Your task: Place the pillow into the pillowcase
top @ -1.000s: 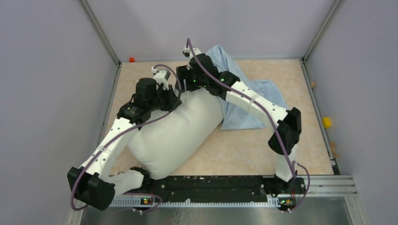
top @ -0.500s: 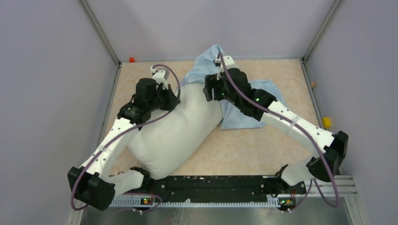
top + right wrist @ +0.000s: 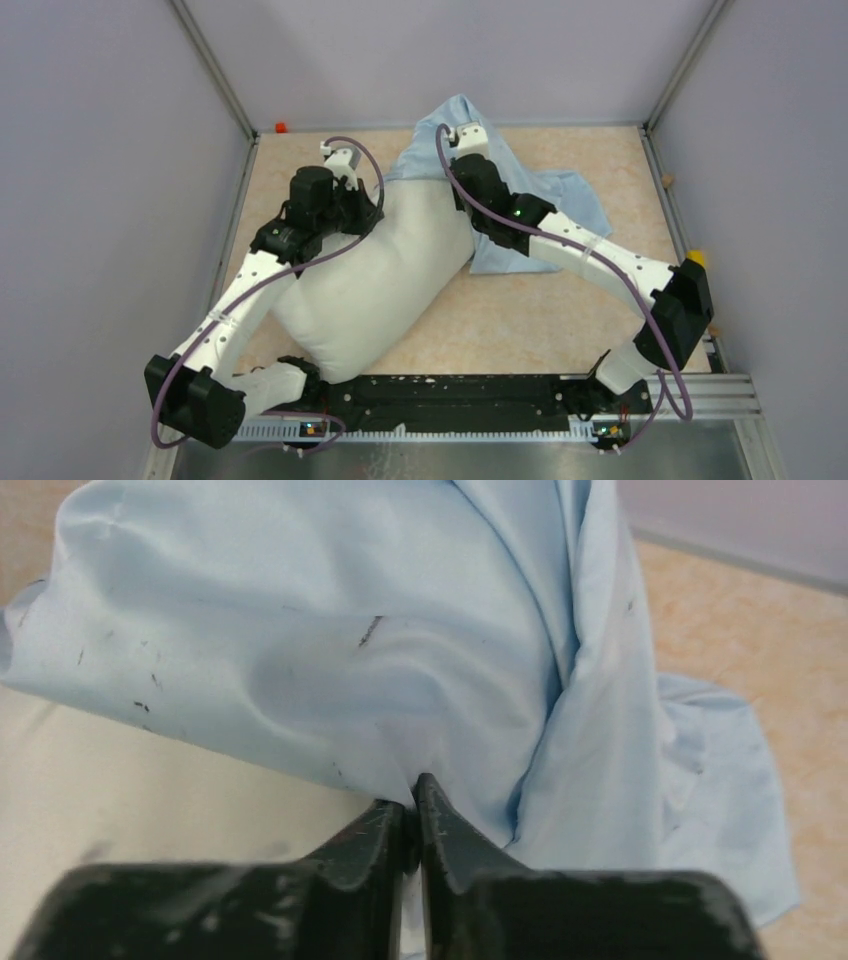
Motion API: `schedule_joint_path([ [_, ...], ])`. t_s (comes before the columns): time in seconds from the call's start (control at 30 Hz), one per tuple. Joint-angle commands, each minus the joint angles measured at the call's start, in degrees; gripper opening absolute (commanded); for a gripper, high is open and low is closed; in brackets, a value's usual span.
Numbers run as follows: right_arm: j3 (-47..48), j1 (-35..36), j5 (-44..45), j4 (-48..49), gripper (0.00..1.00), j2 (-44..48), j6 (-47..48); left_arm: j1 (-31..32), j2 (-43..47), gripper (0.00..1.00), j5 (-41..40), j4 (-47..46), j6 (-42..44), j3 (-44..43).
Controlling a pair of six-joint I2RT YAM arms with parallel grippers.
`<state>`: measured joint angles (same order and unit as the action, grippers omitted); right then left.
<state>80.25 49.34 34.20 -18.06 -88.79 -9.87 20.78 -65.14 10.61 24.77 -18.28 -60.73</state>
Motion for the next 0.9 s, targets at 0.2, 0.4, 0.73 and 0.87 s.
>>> schedule_joint_path([
  [0.2,15.52,9.47,-8.59,-10.78,0.00,-2.31,-1.02,-0.04,-3.50,0.00,-2.65,-4.53,-4.44,-0.71],
  [0.4,22.82,21.30,-24.88,-16.04,0.00,-3.89,-6.73,-2.98,-9.61,0.00,0.54,-6.14,-9.96,-7.73],
  [0.73,15.08,13.68,-33.41,-12.77,0.00,-4.17,-11.59,-7.06,-17.02,0.00,8.22,-9.33,-14.96,-8.71],
  [0.87,14.82,12.36,-26.47,-15.35,0.23,-3.19,-10.64,-7.15,-17.41,0.03,7.51,-9.77,-12.76,-8.96],
])
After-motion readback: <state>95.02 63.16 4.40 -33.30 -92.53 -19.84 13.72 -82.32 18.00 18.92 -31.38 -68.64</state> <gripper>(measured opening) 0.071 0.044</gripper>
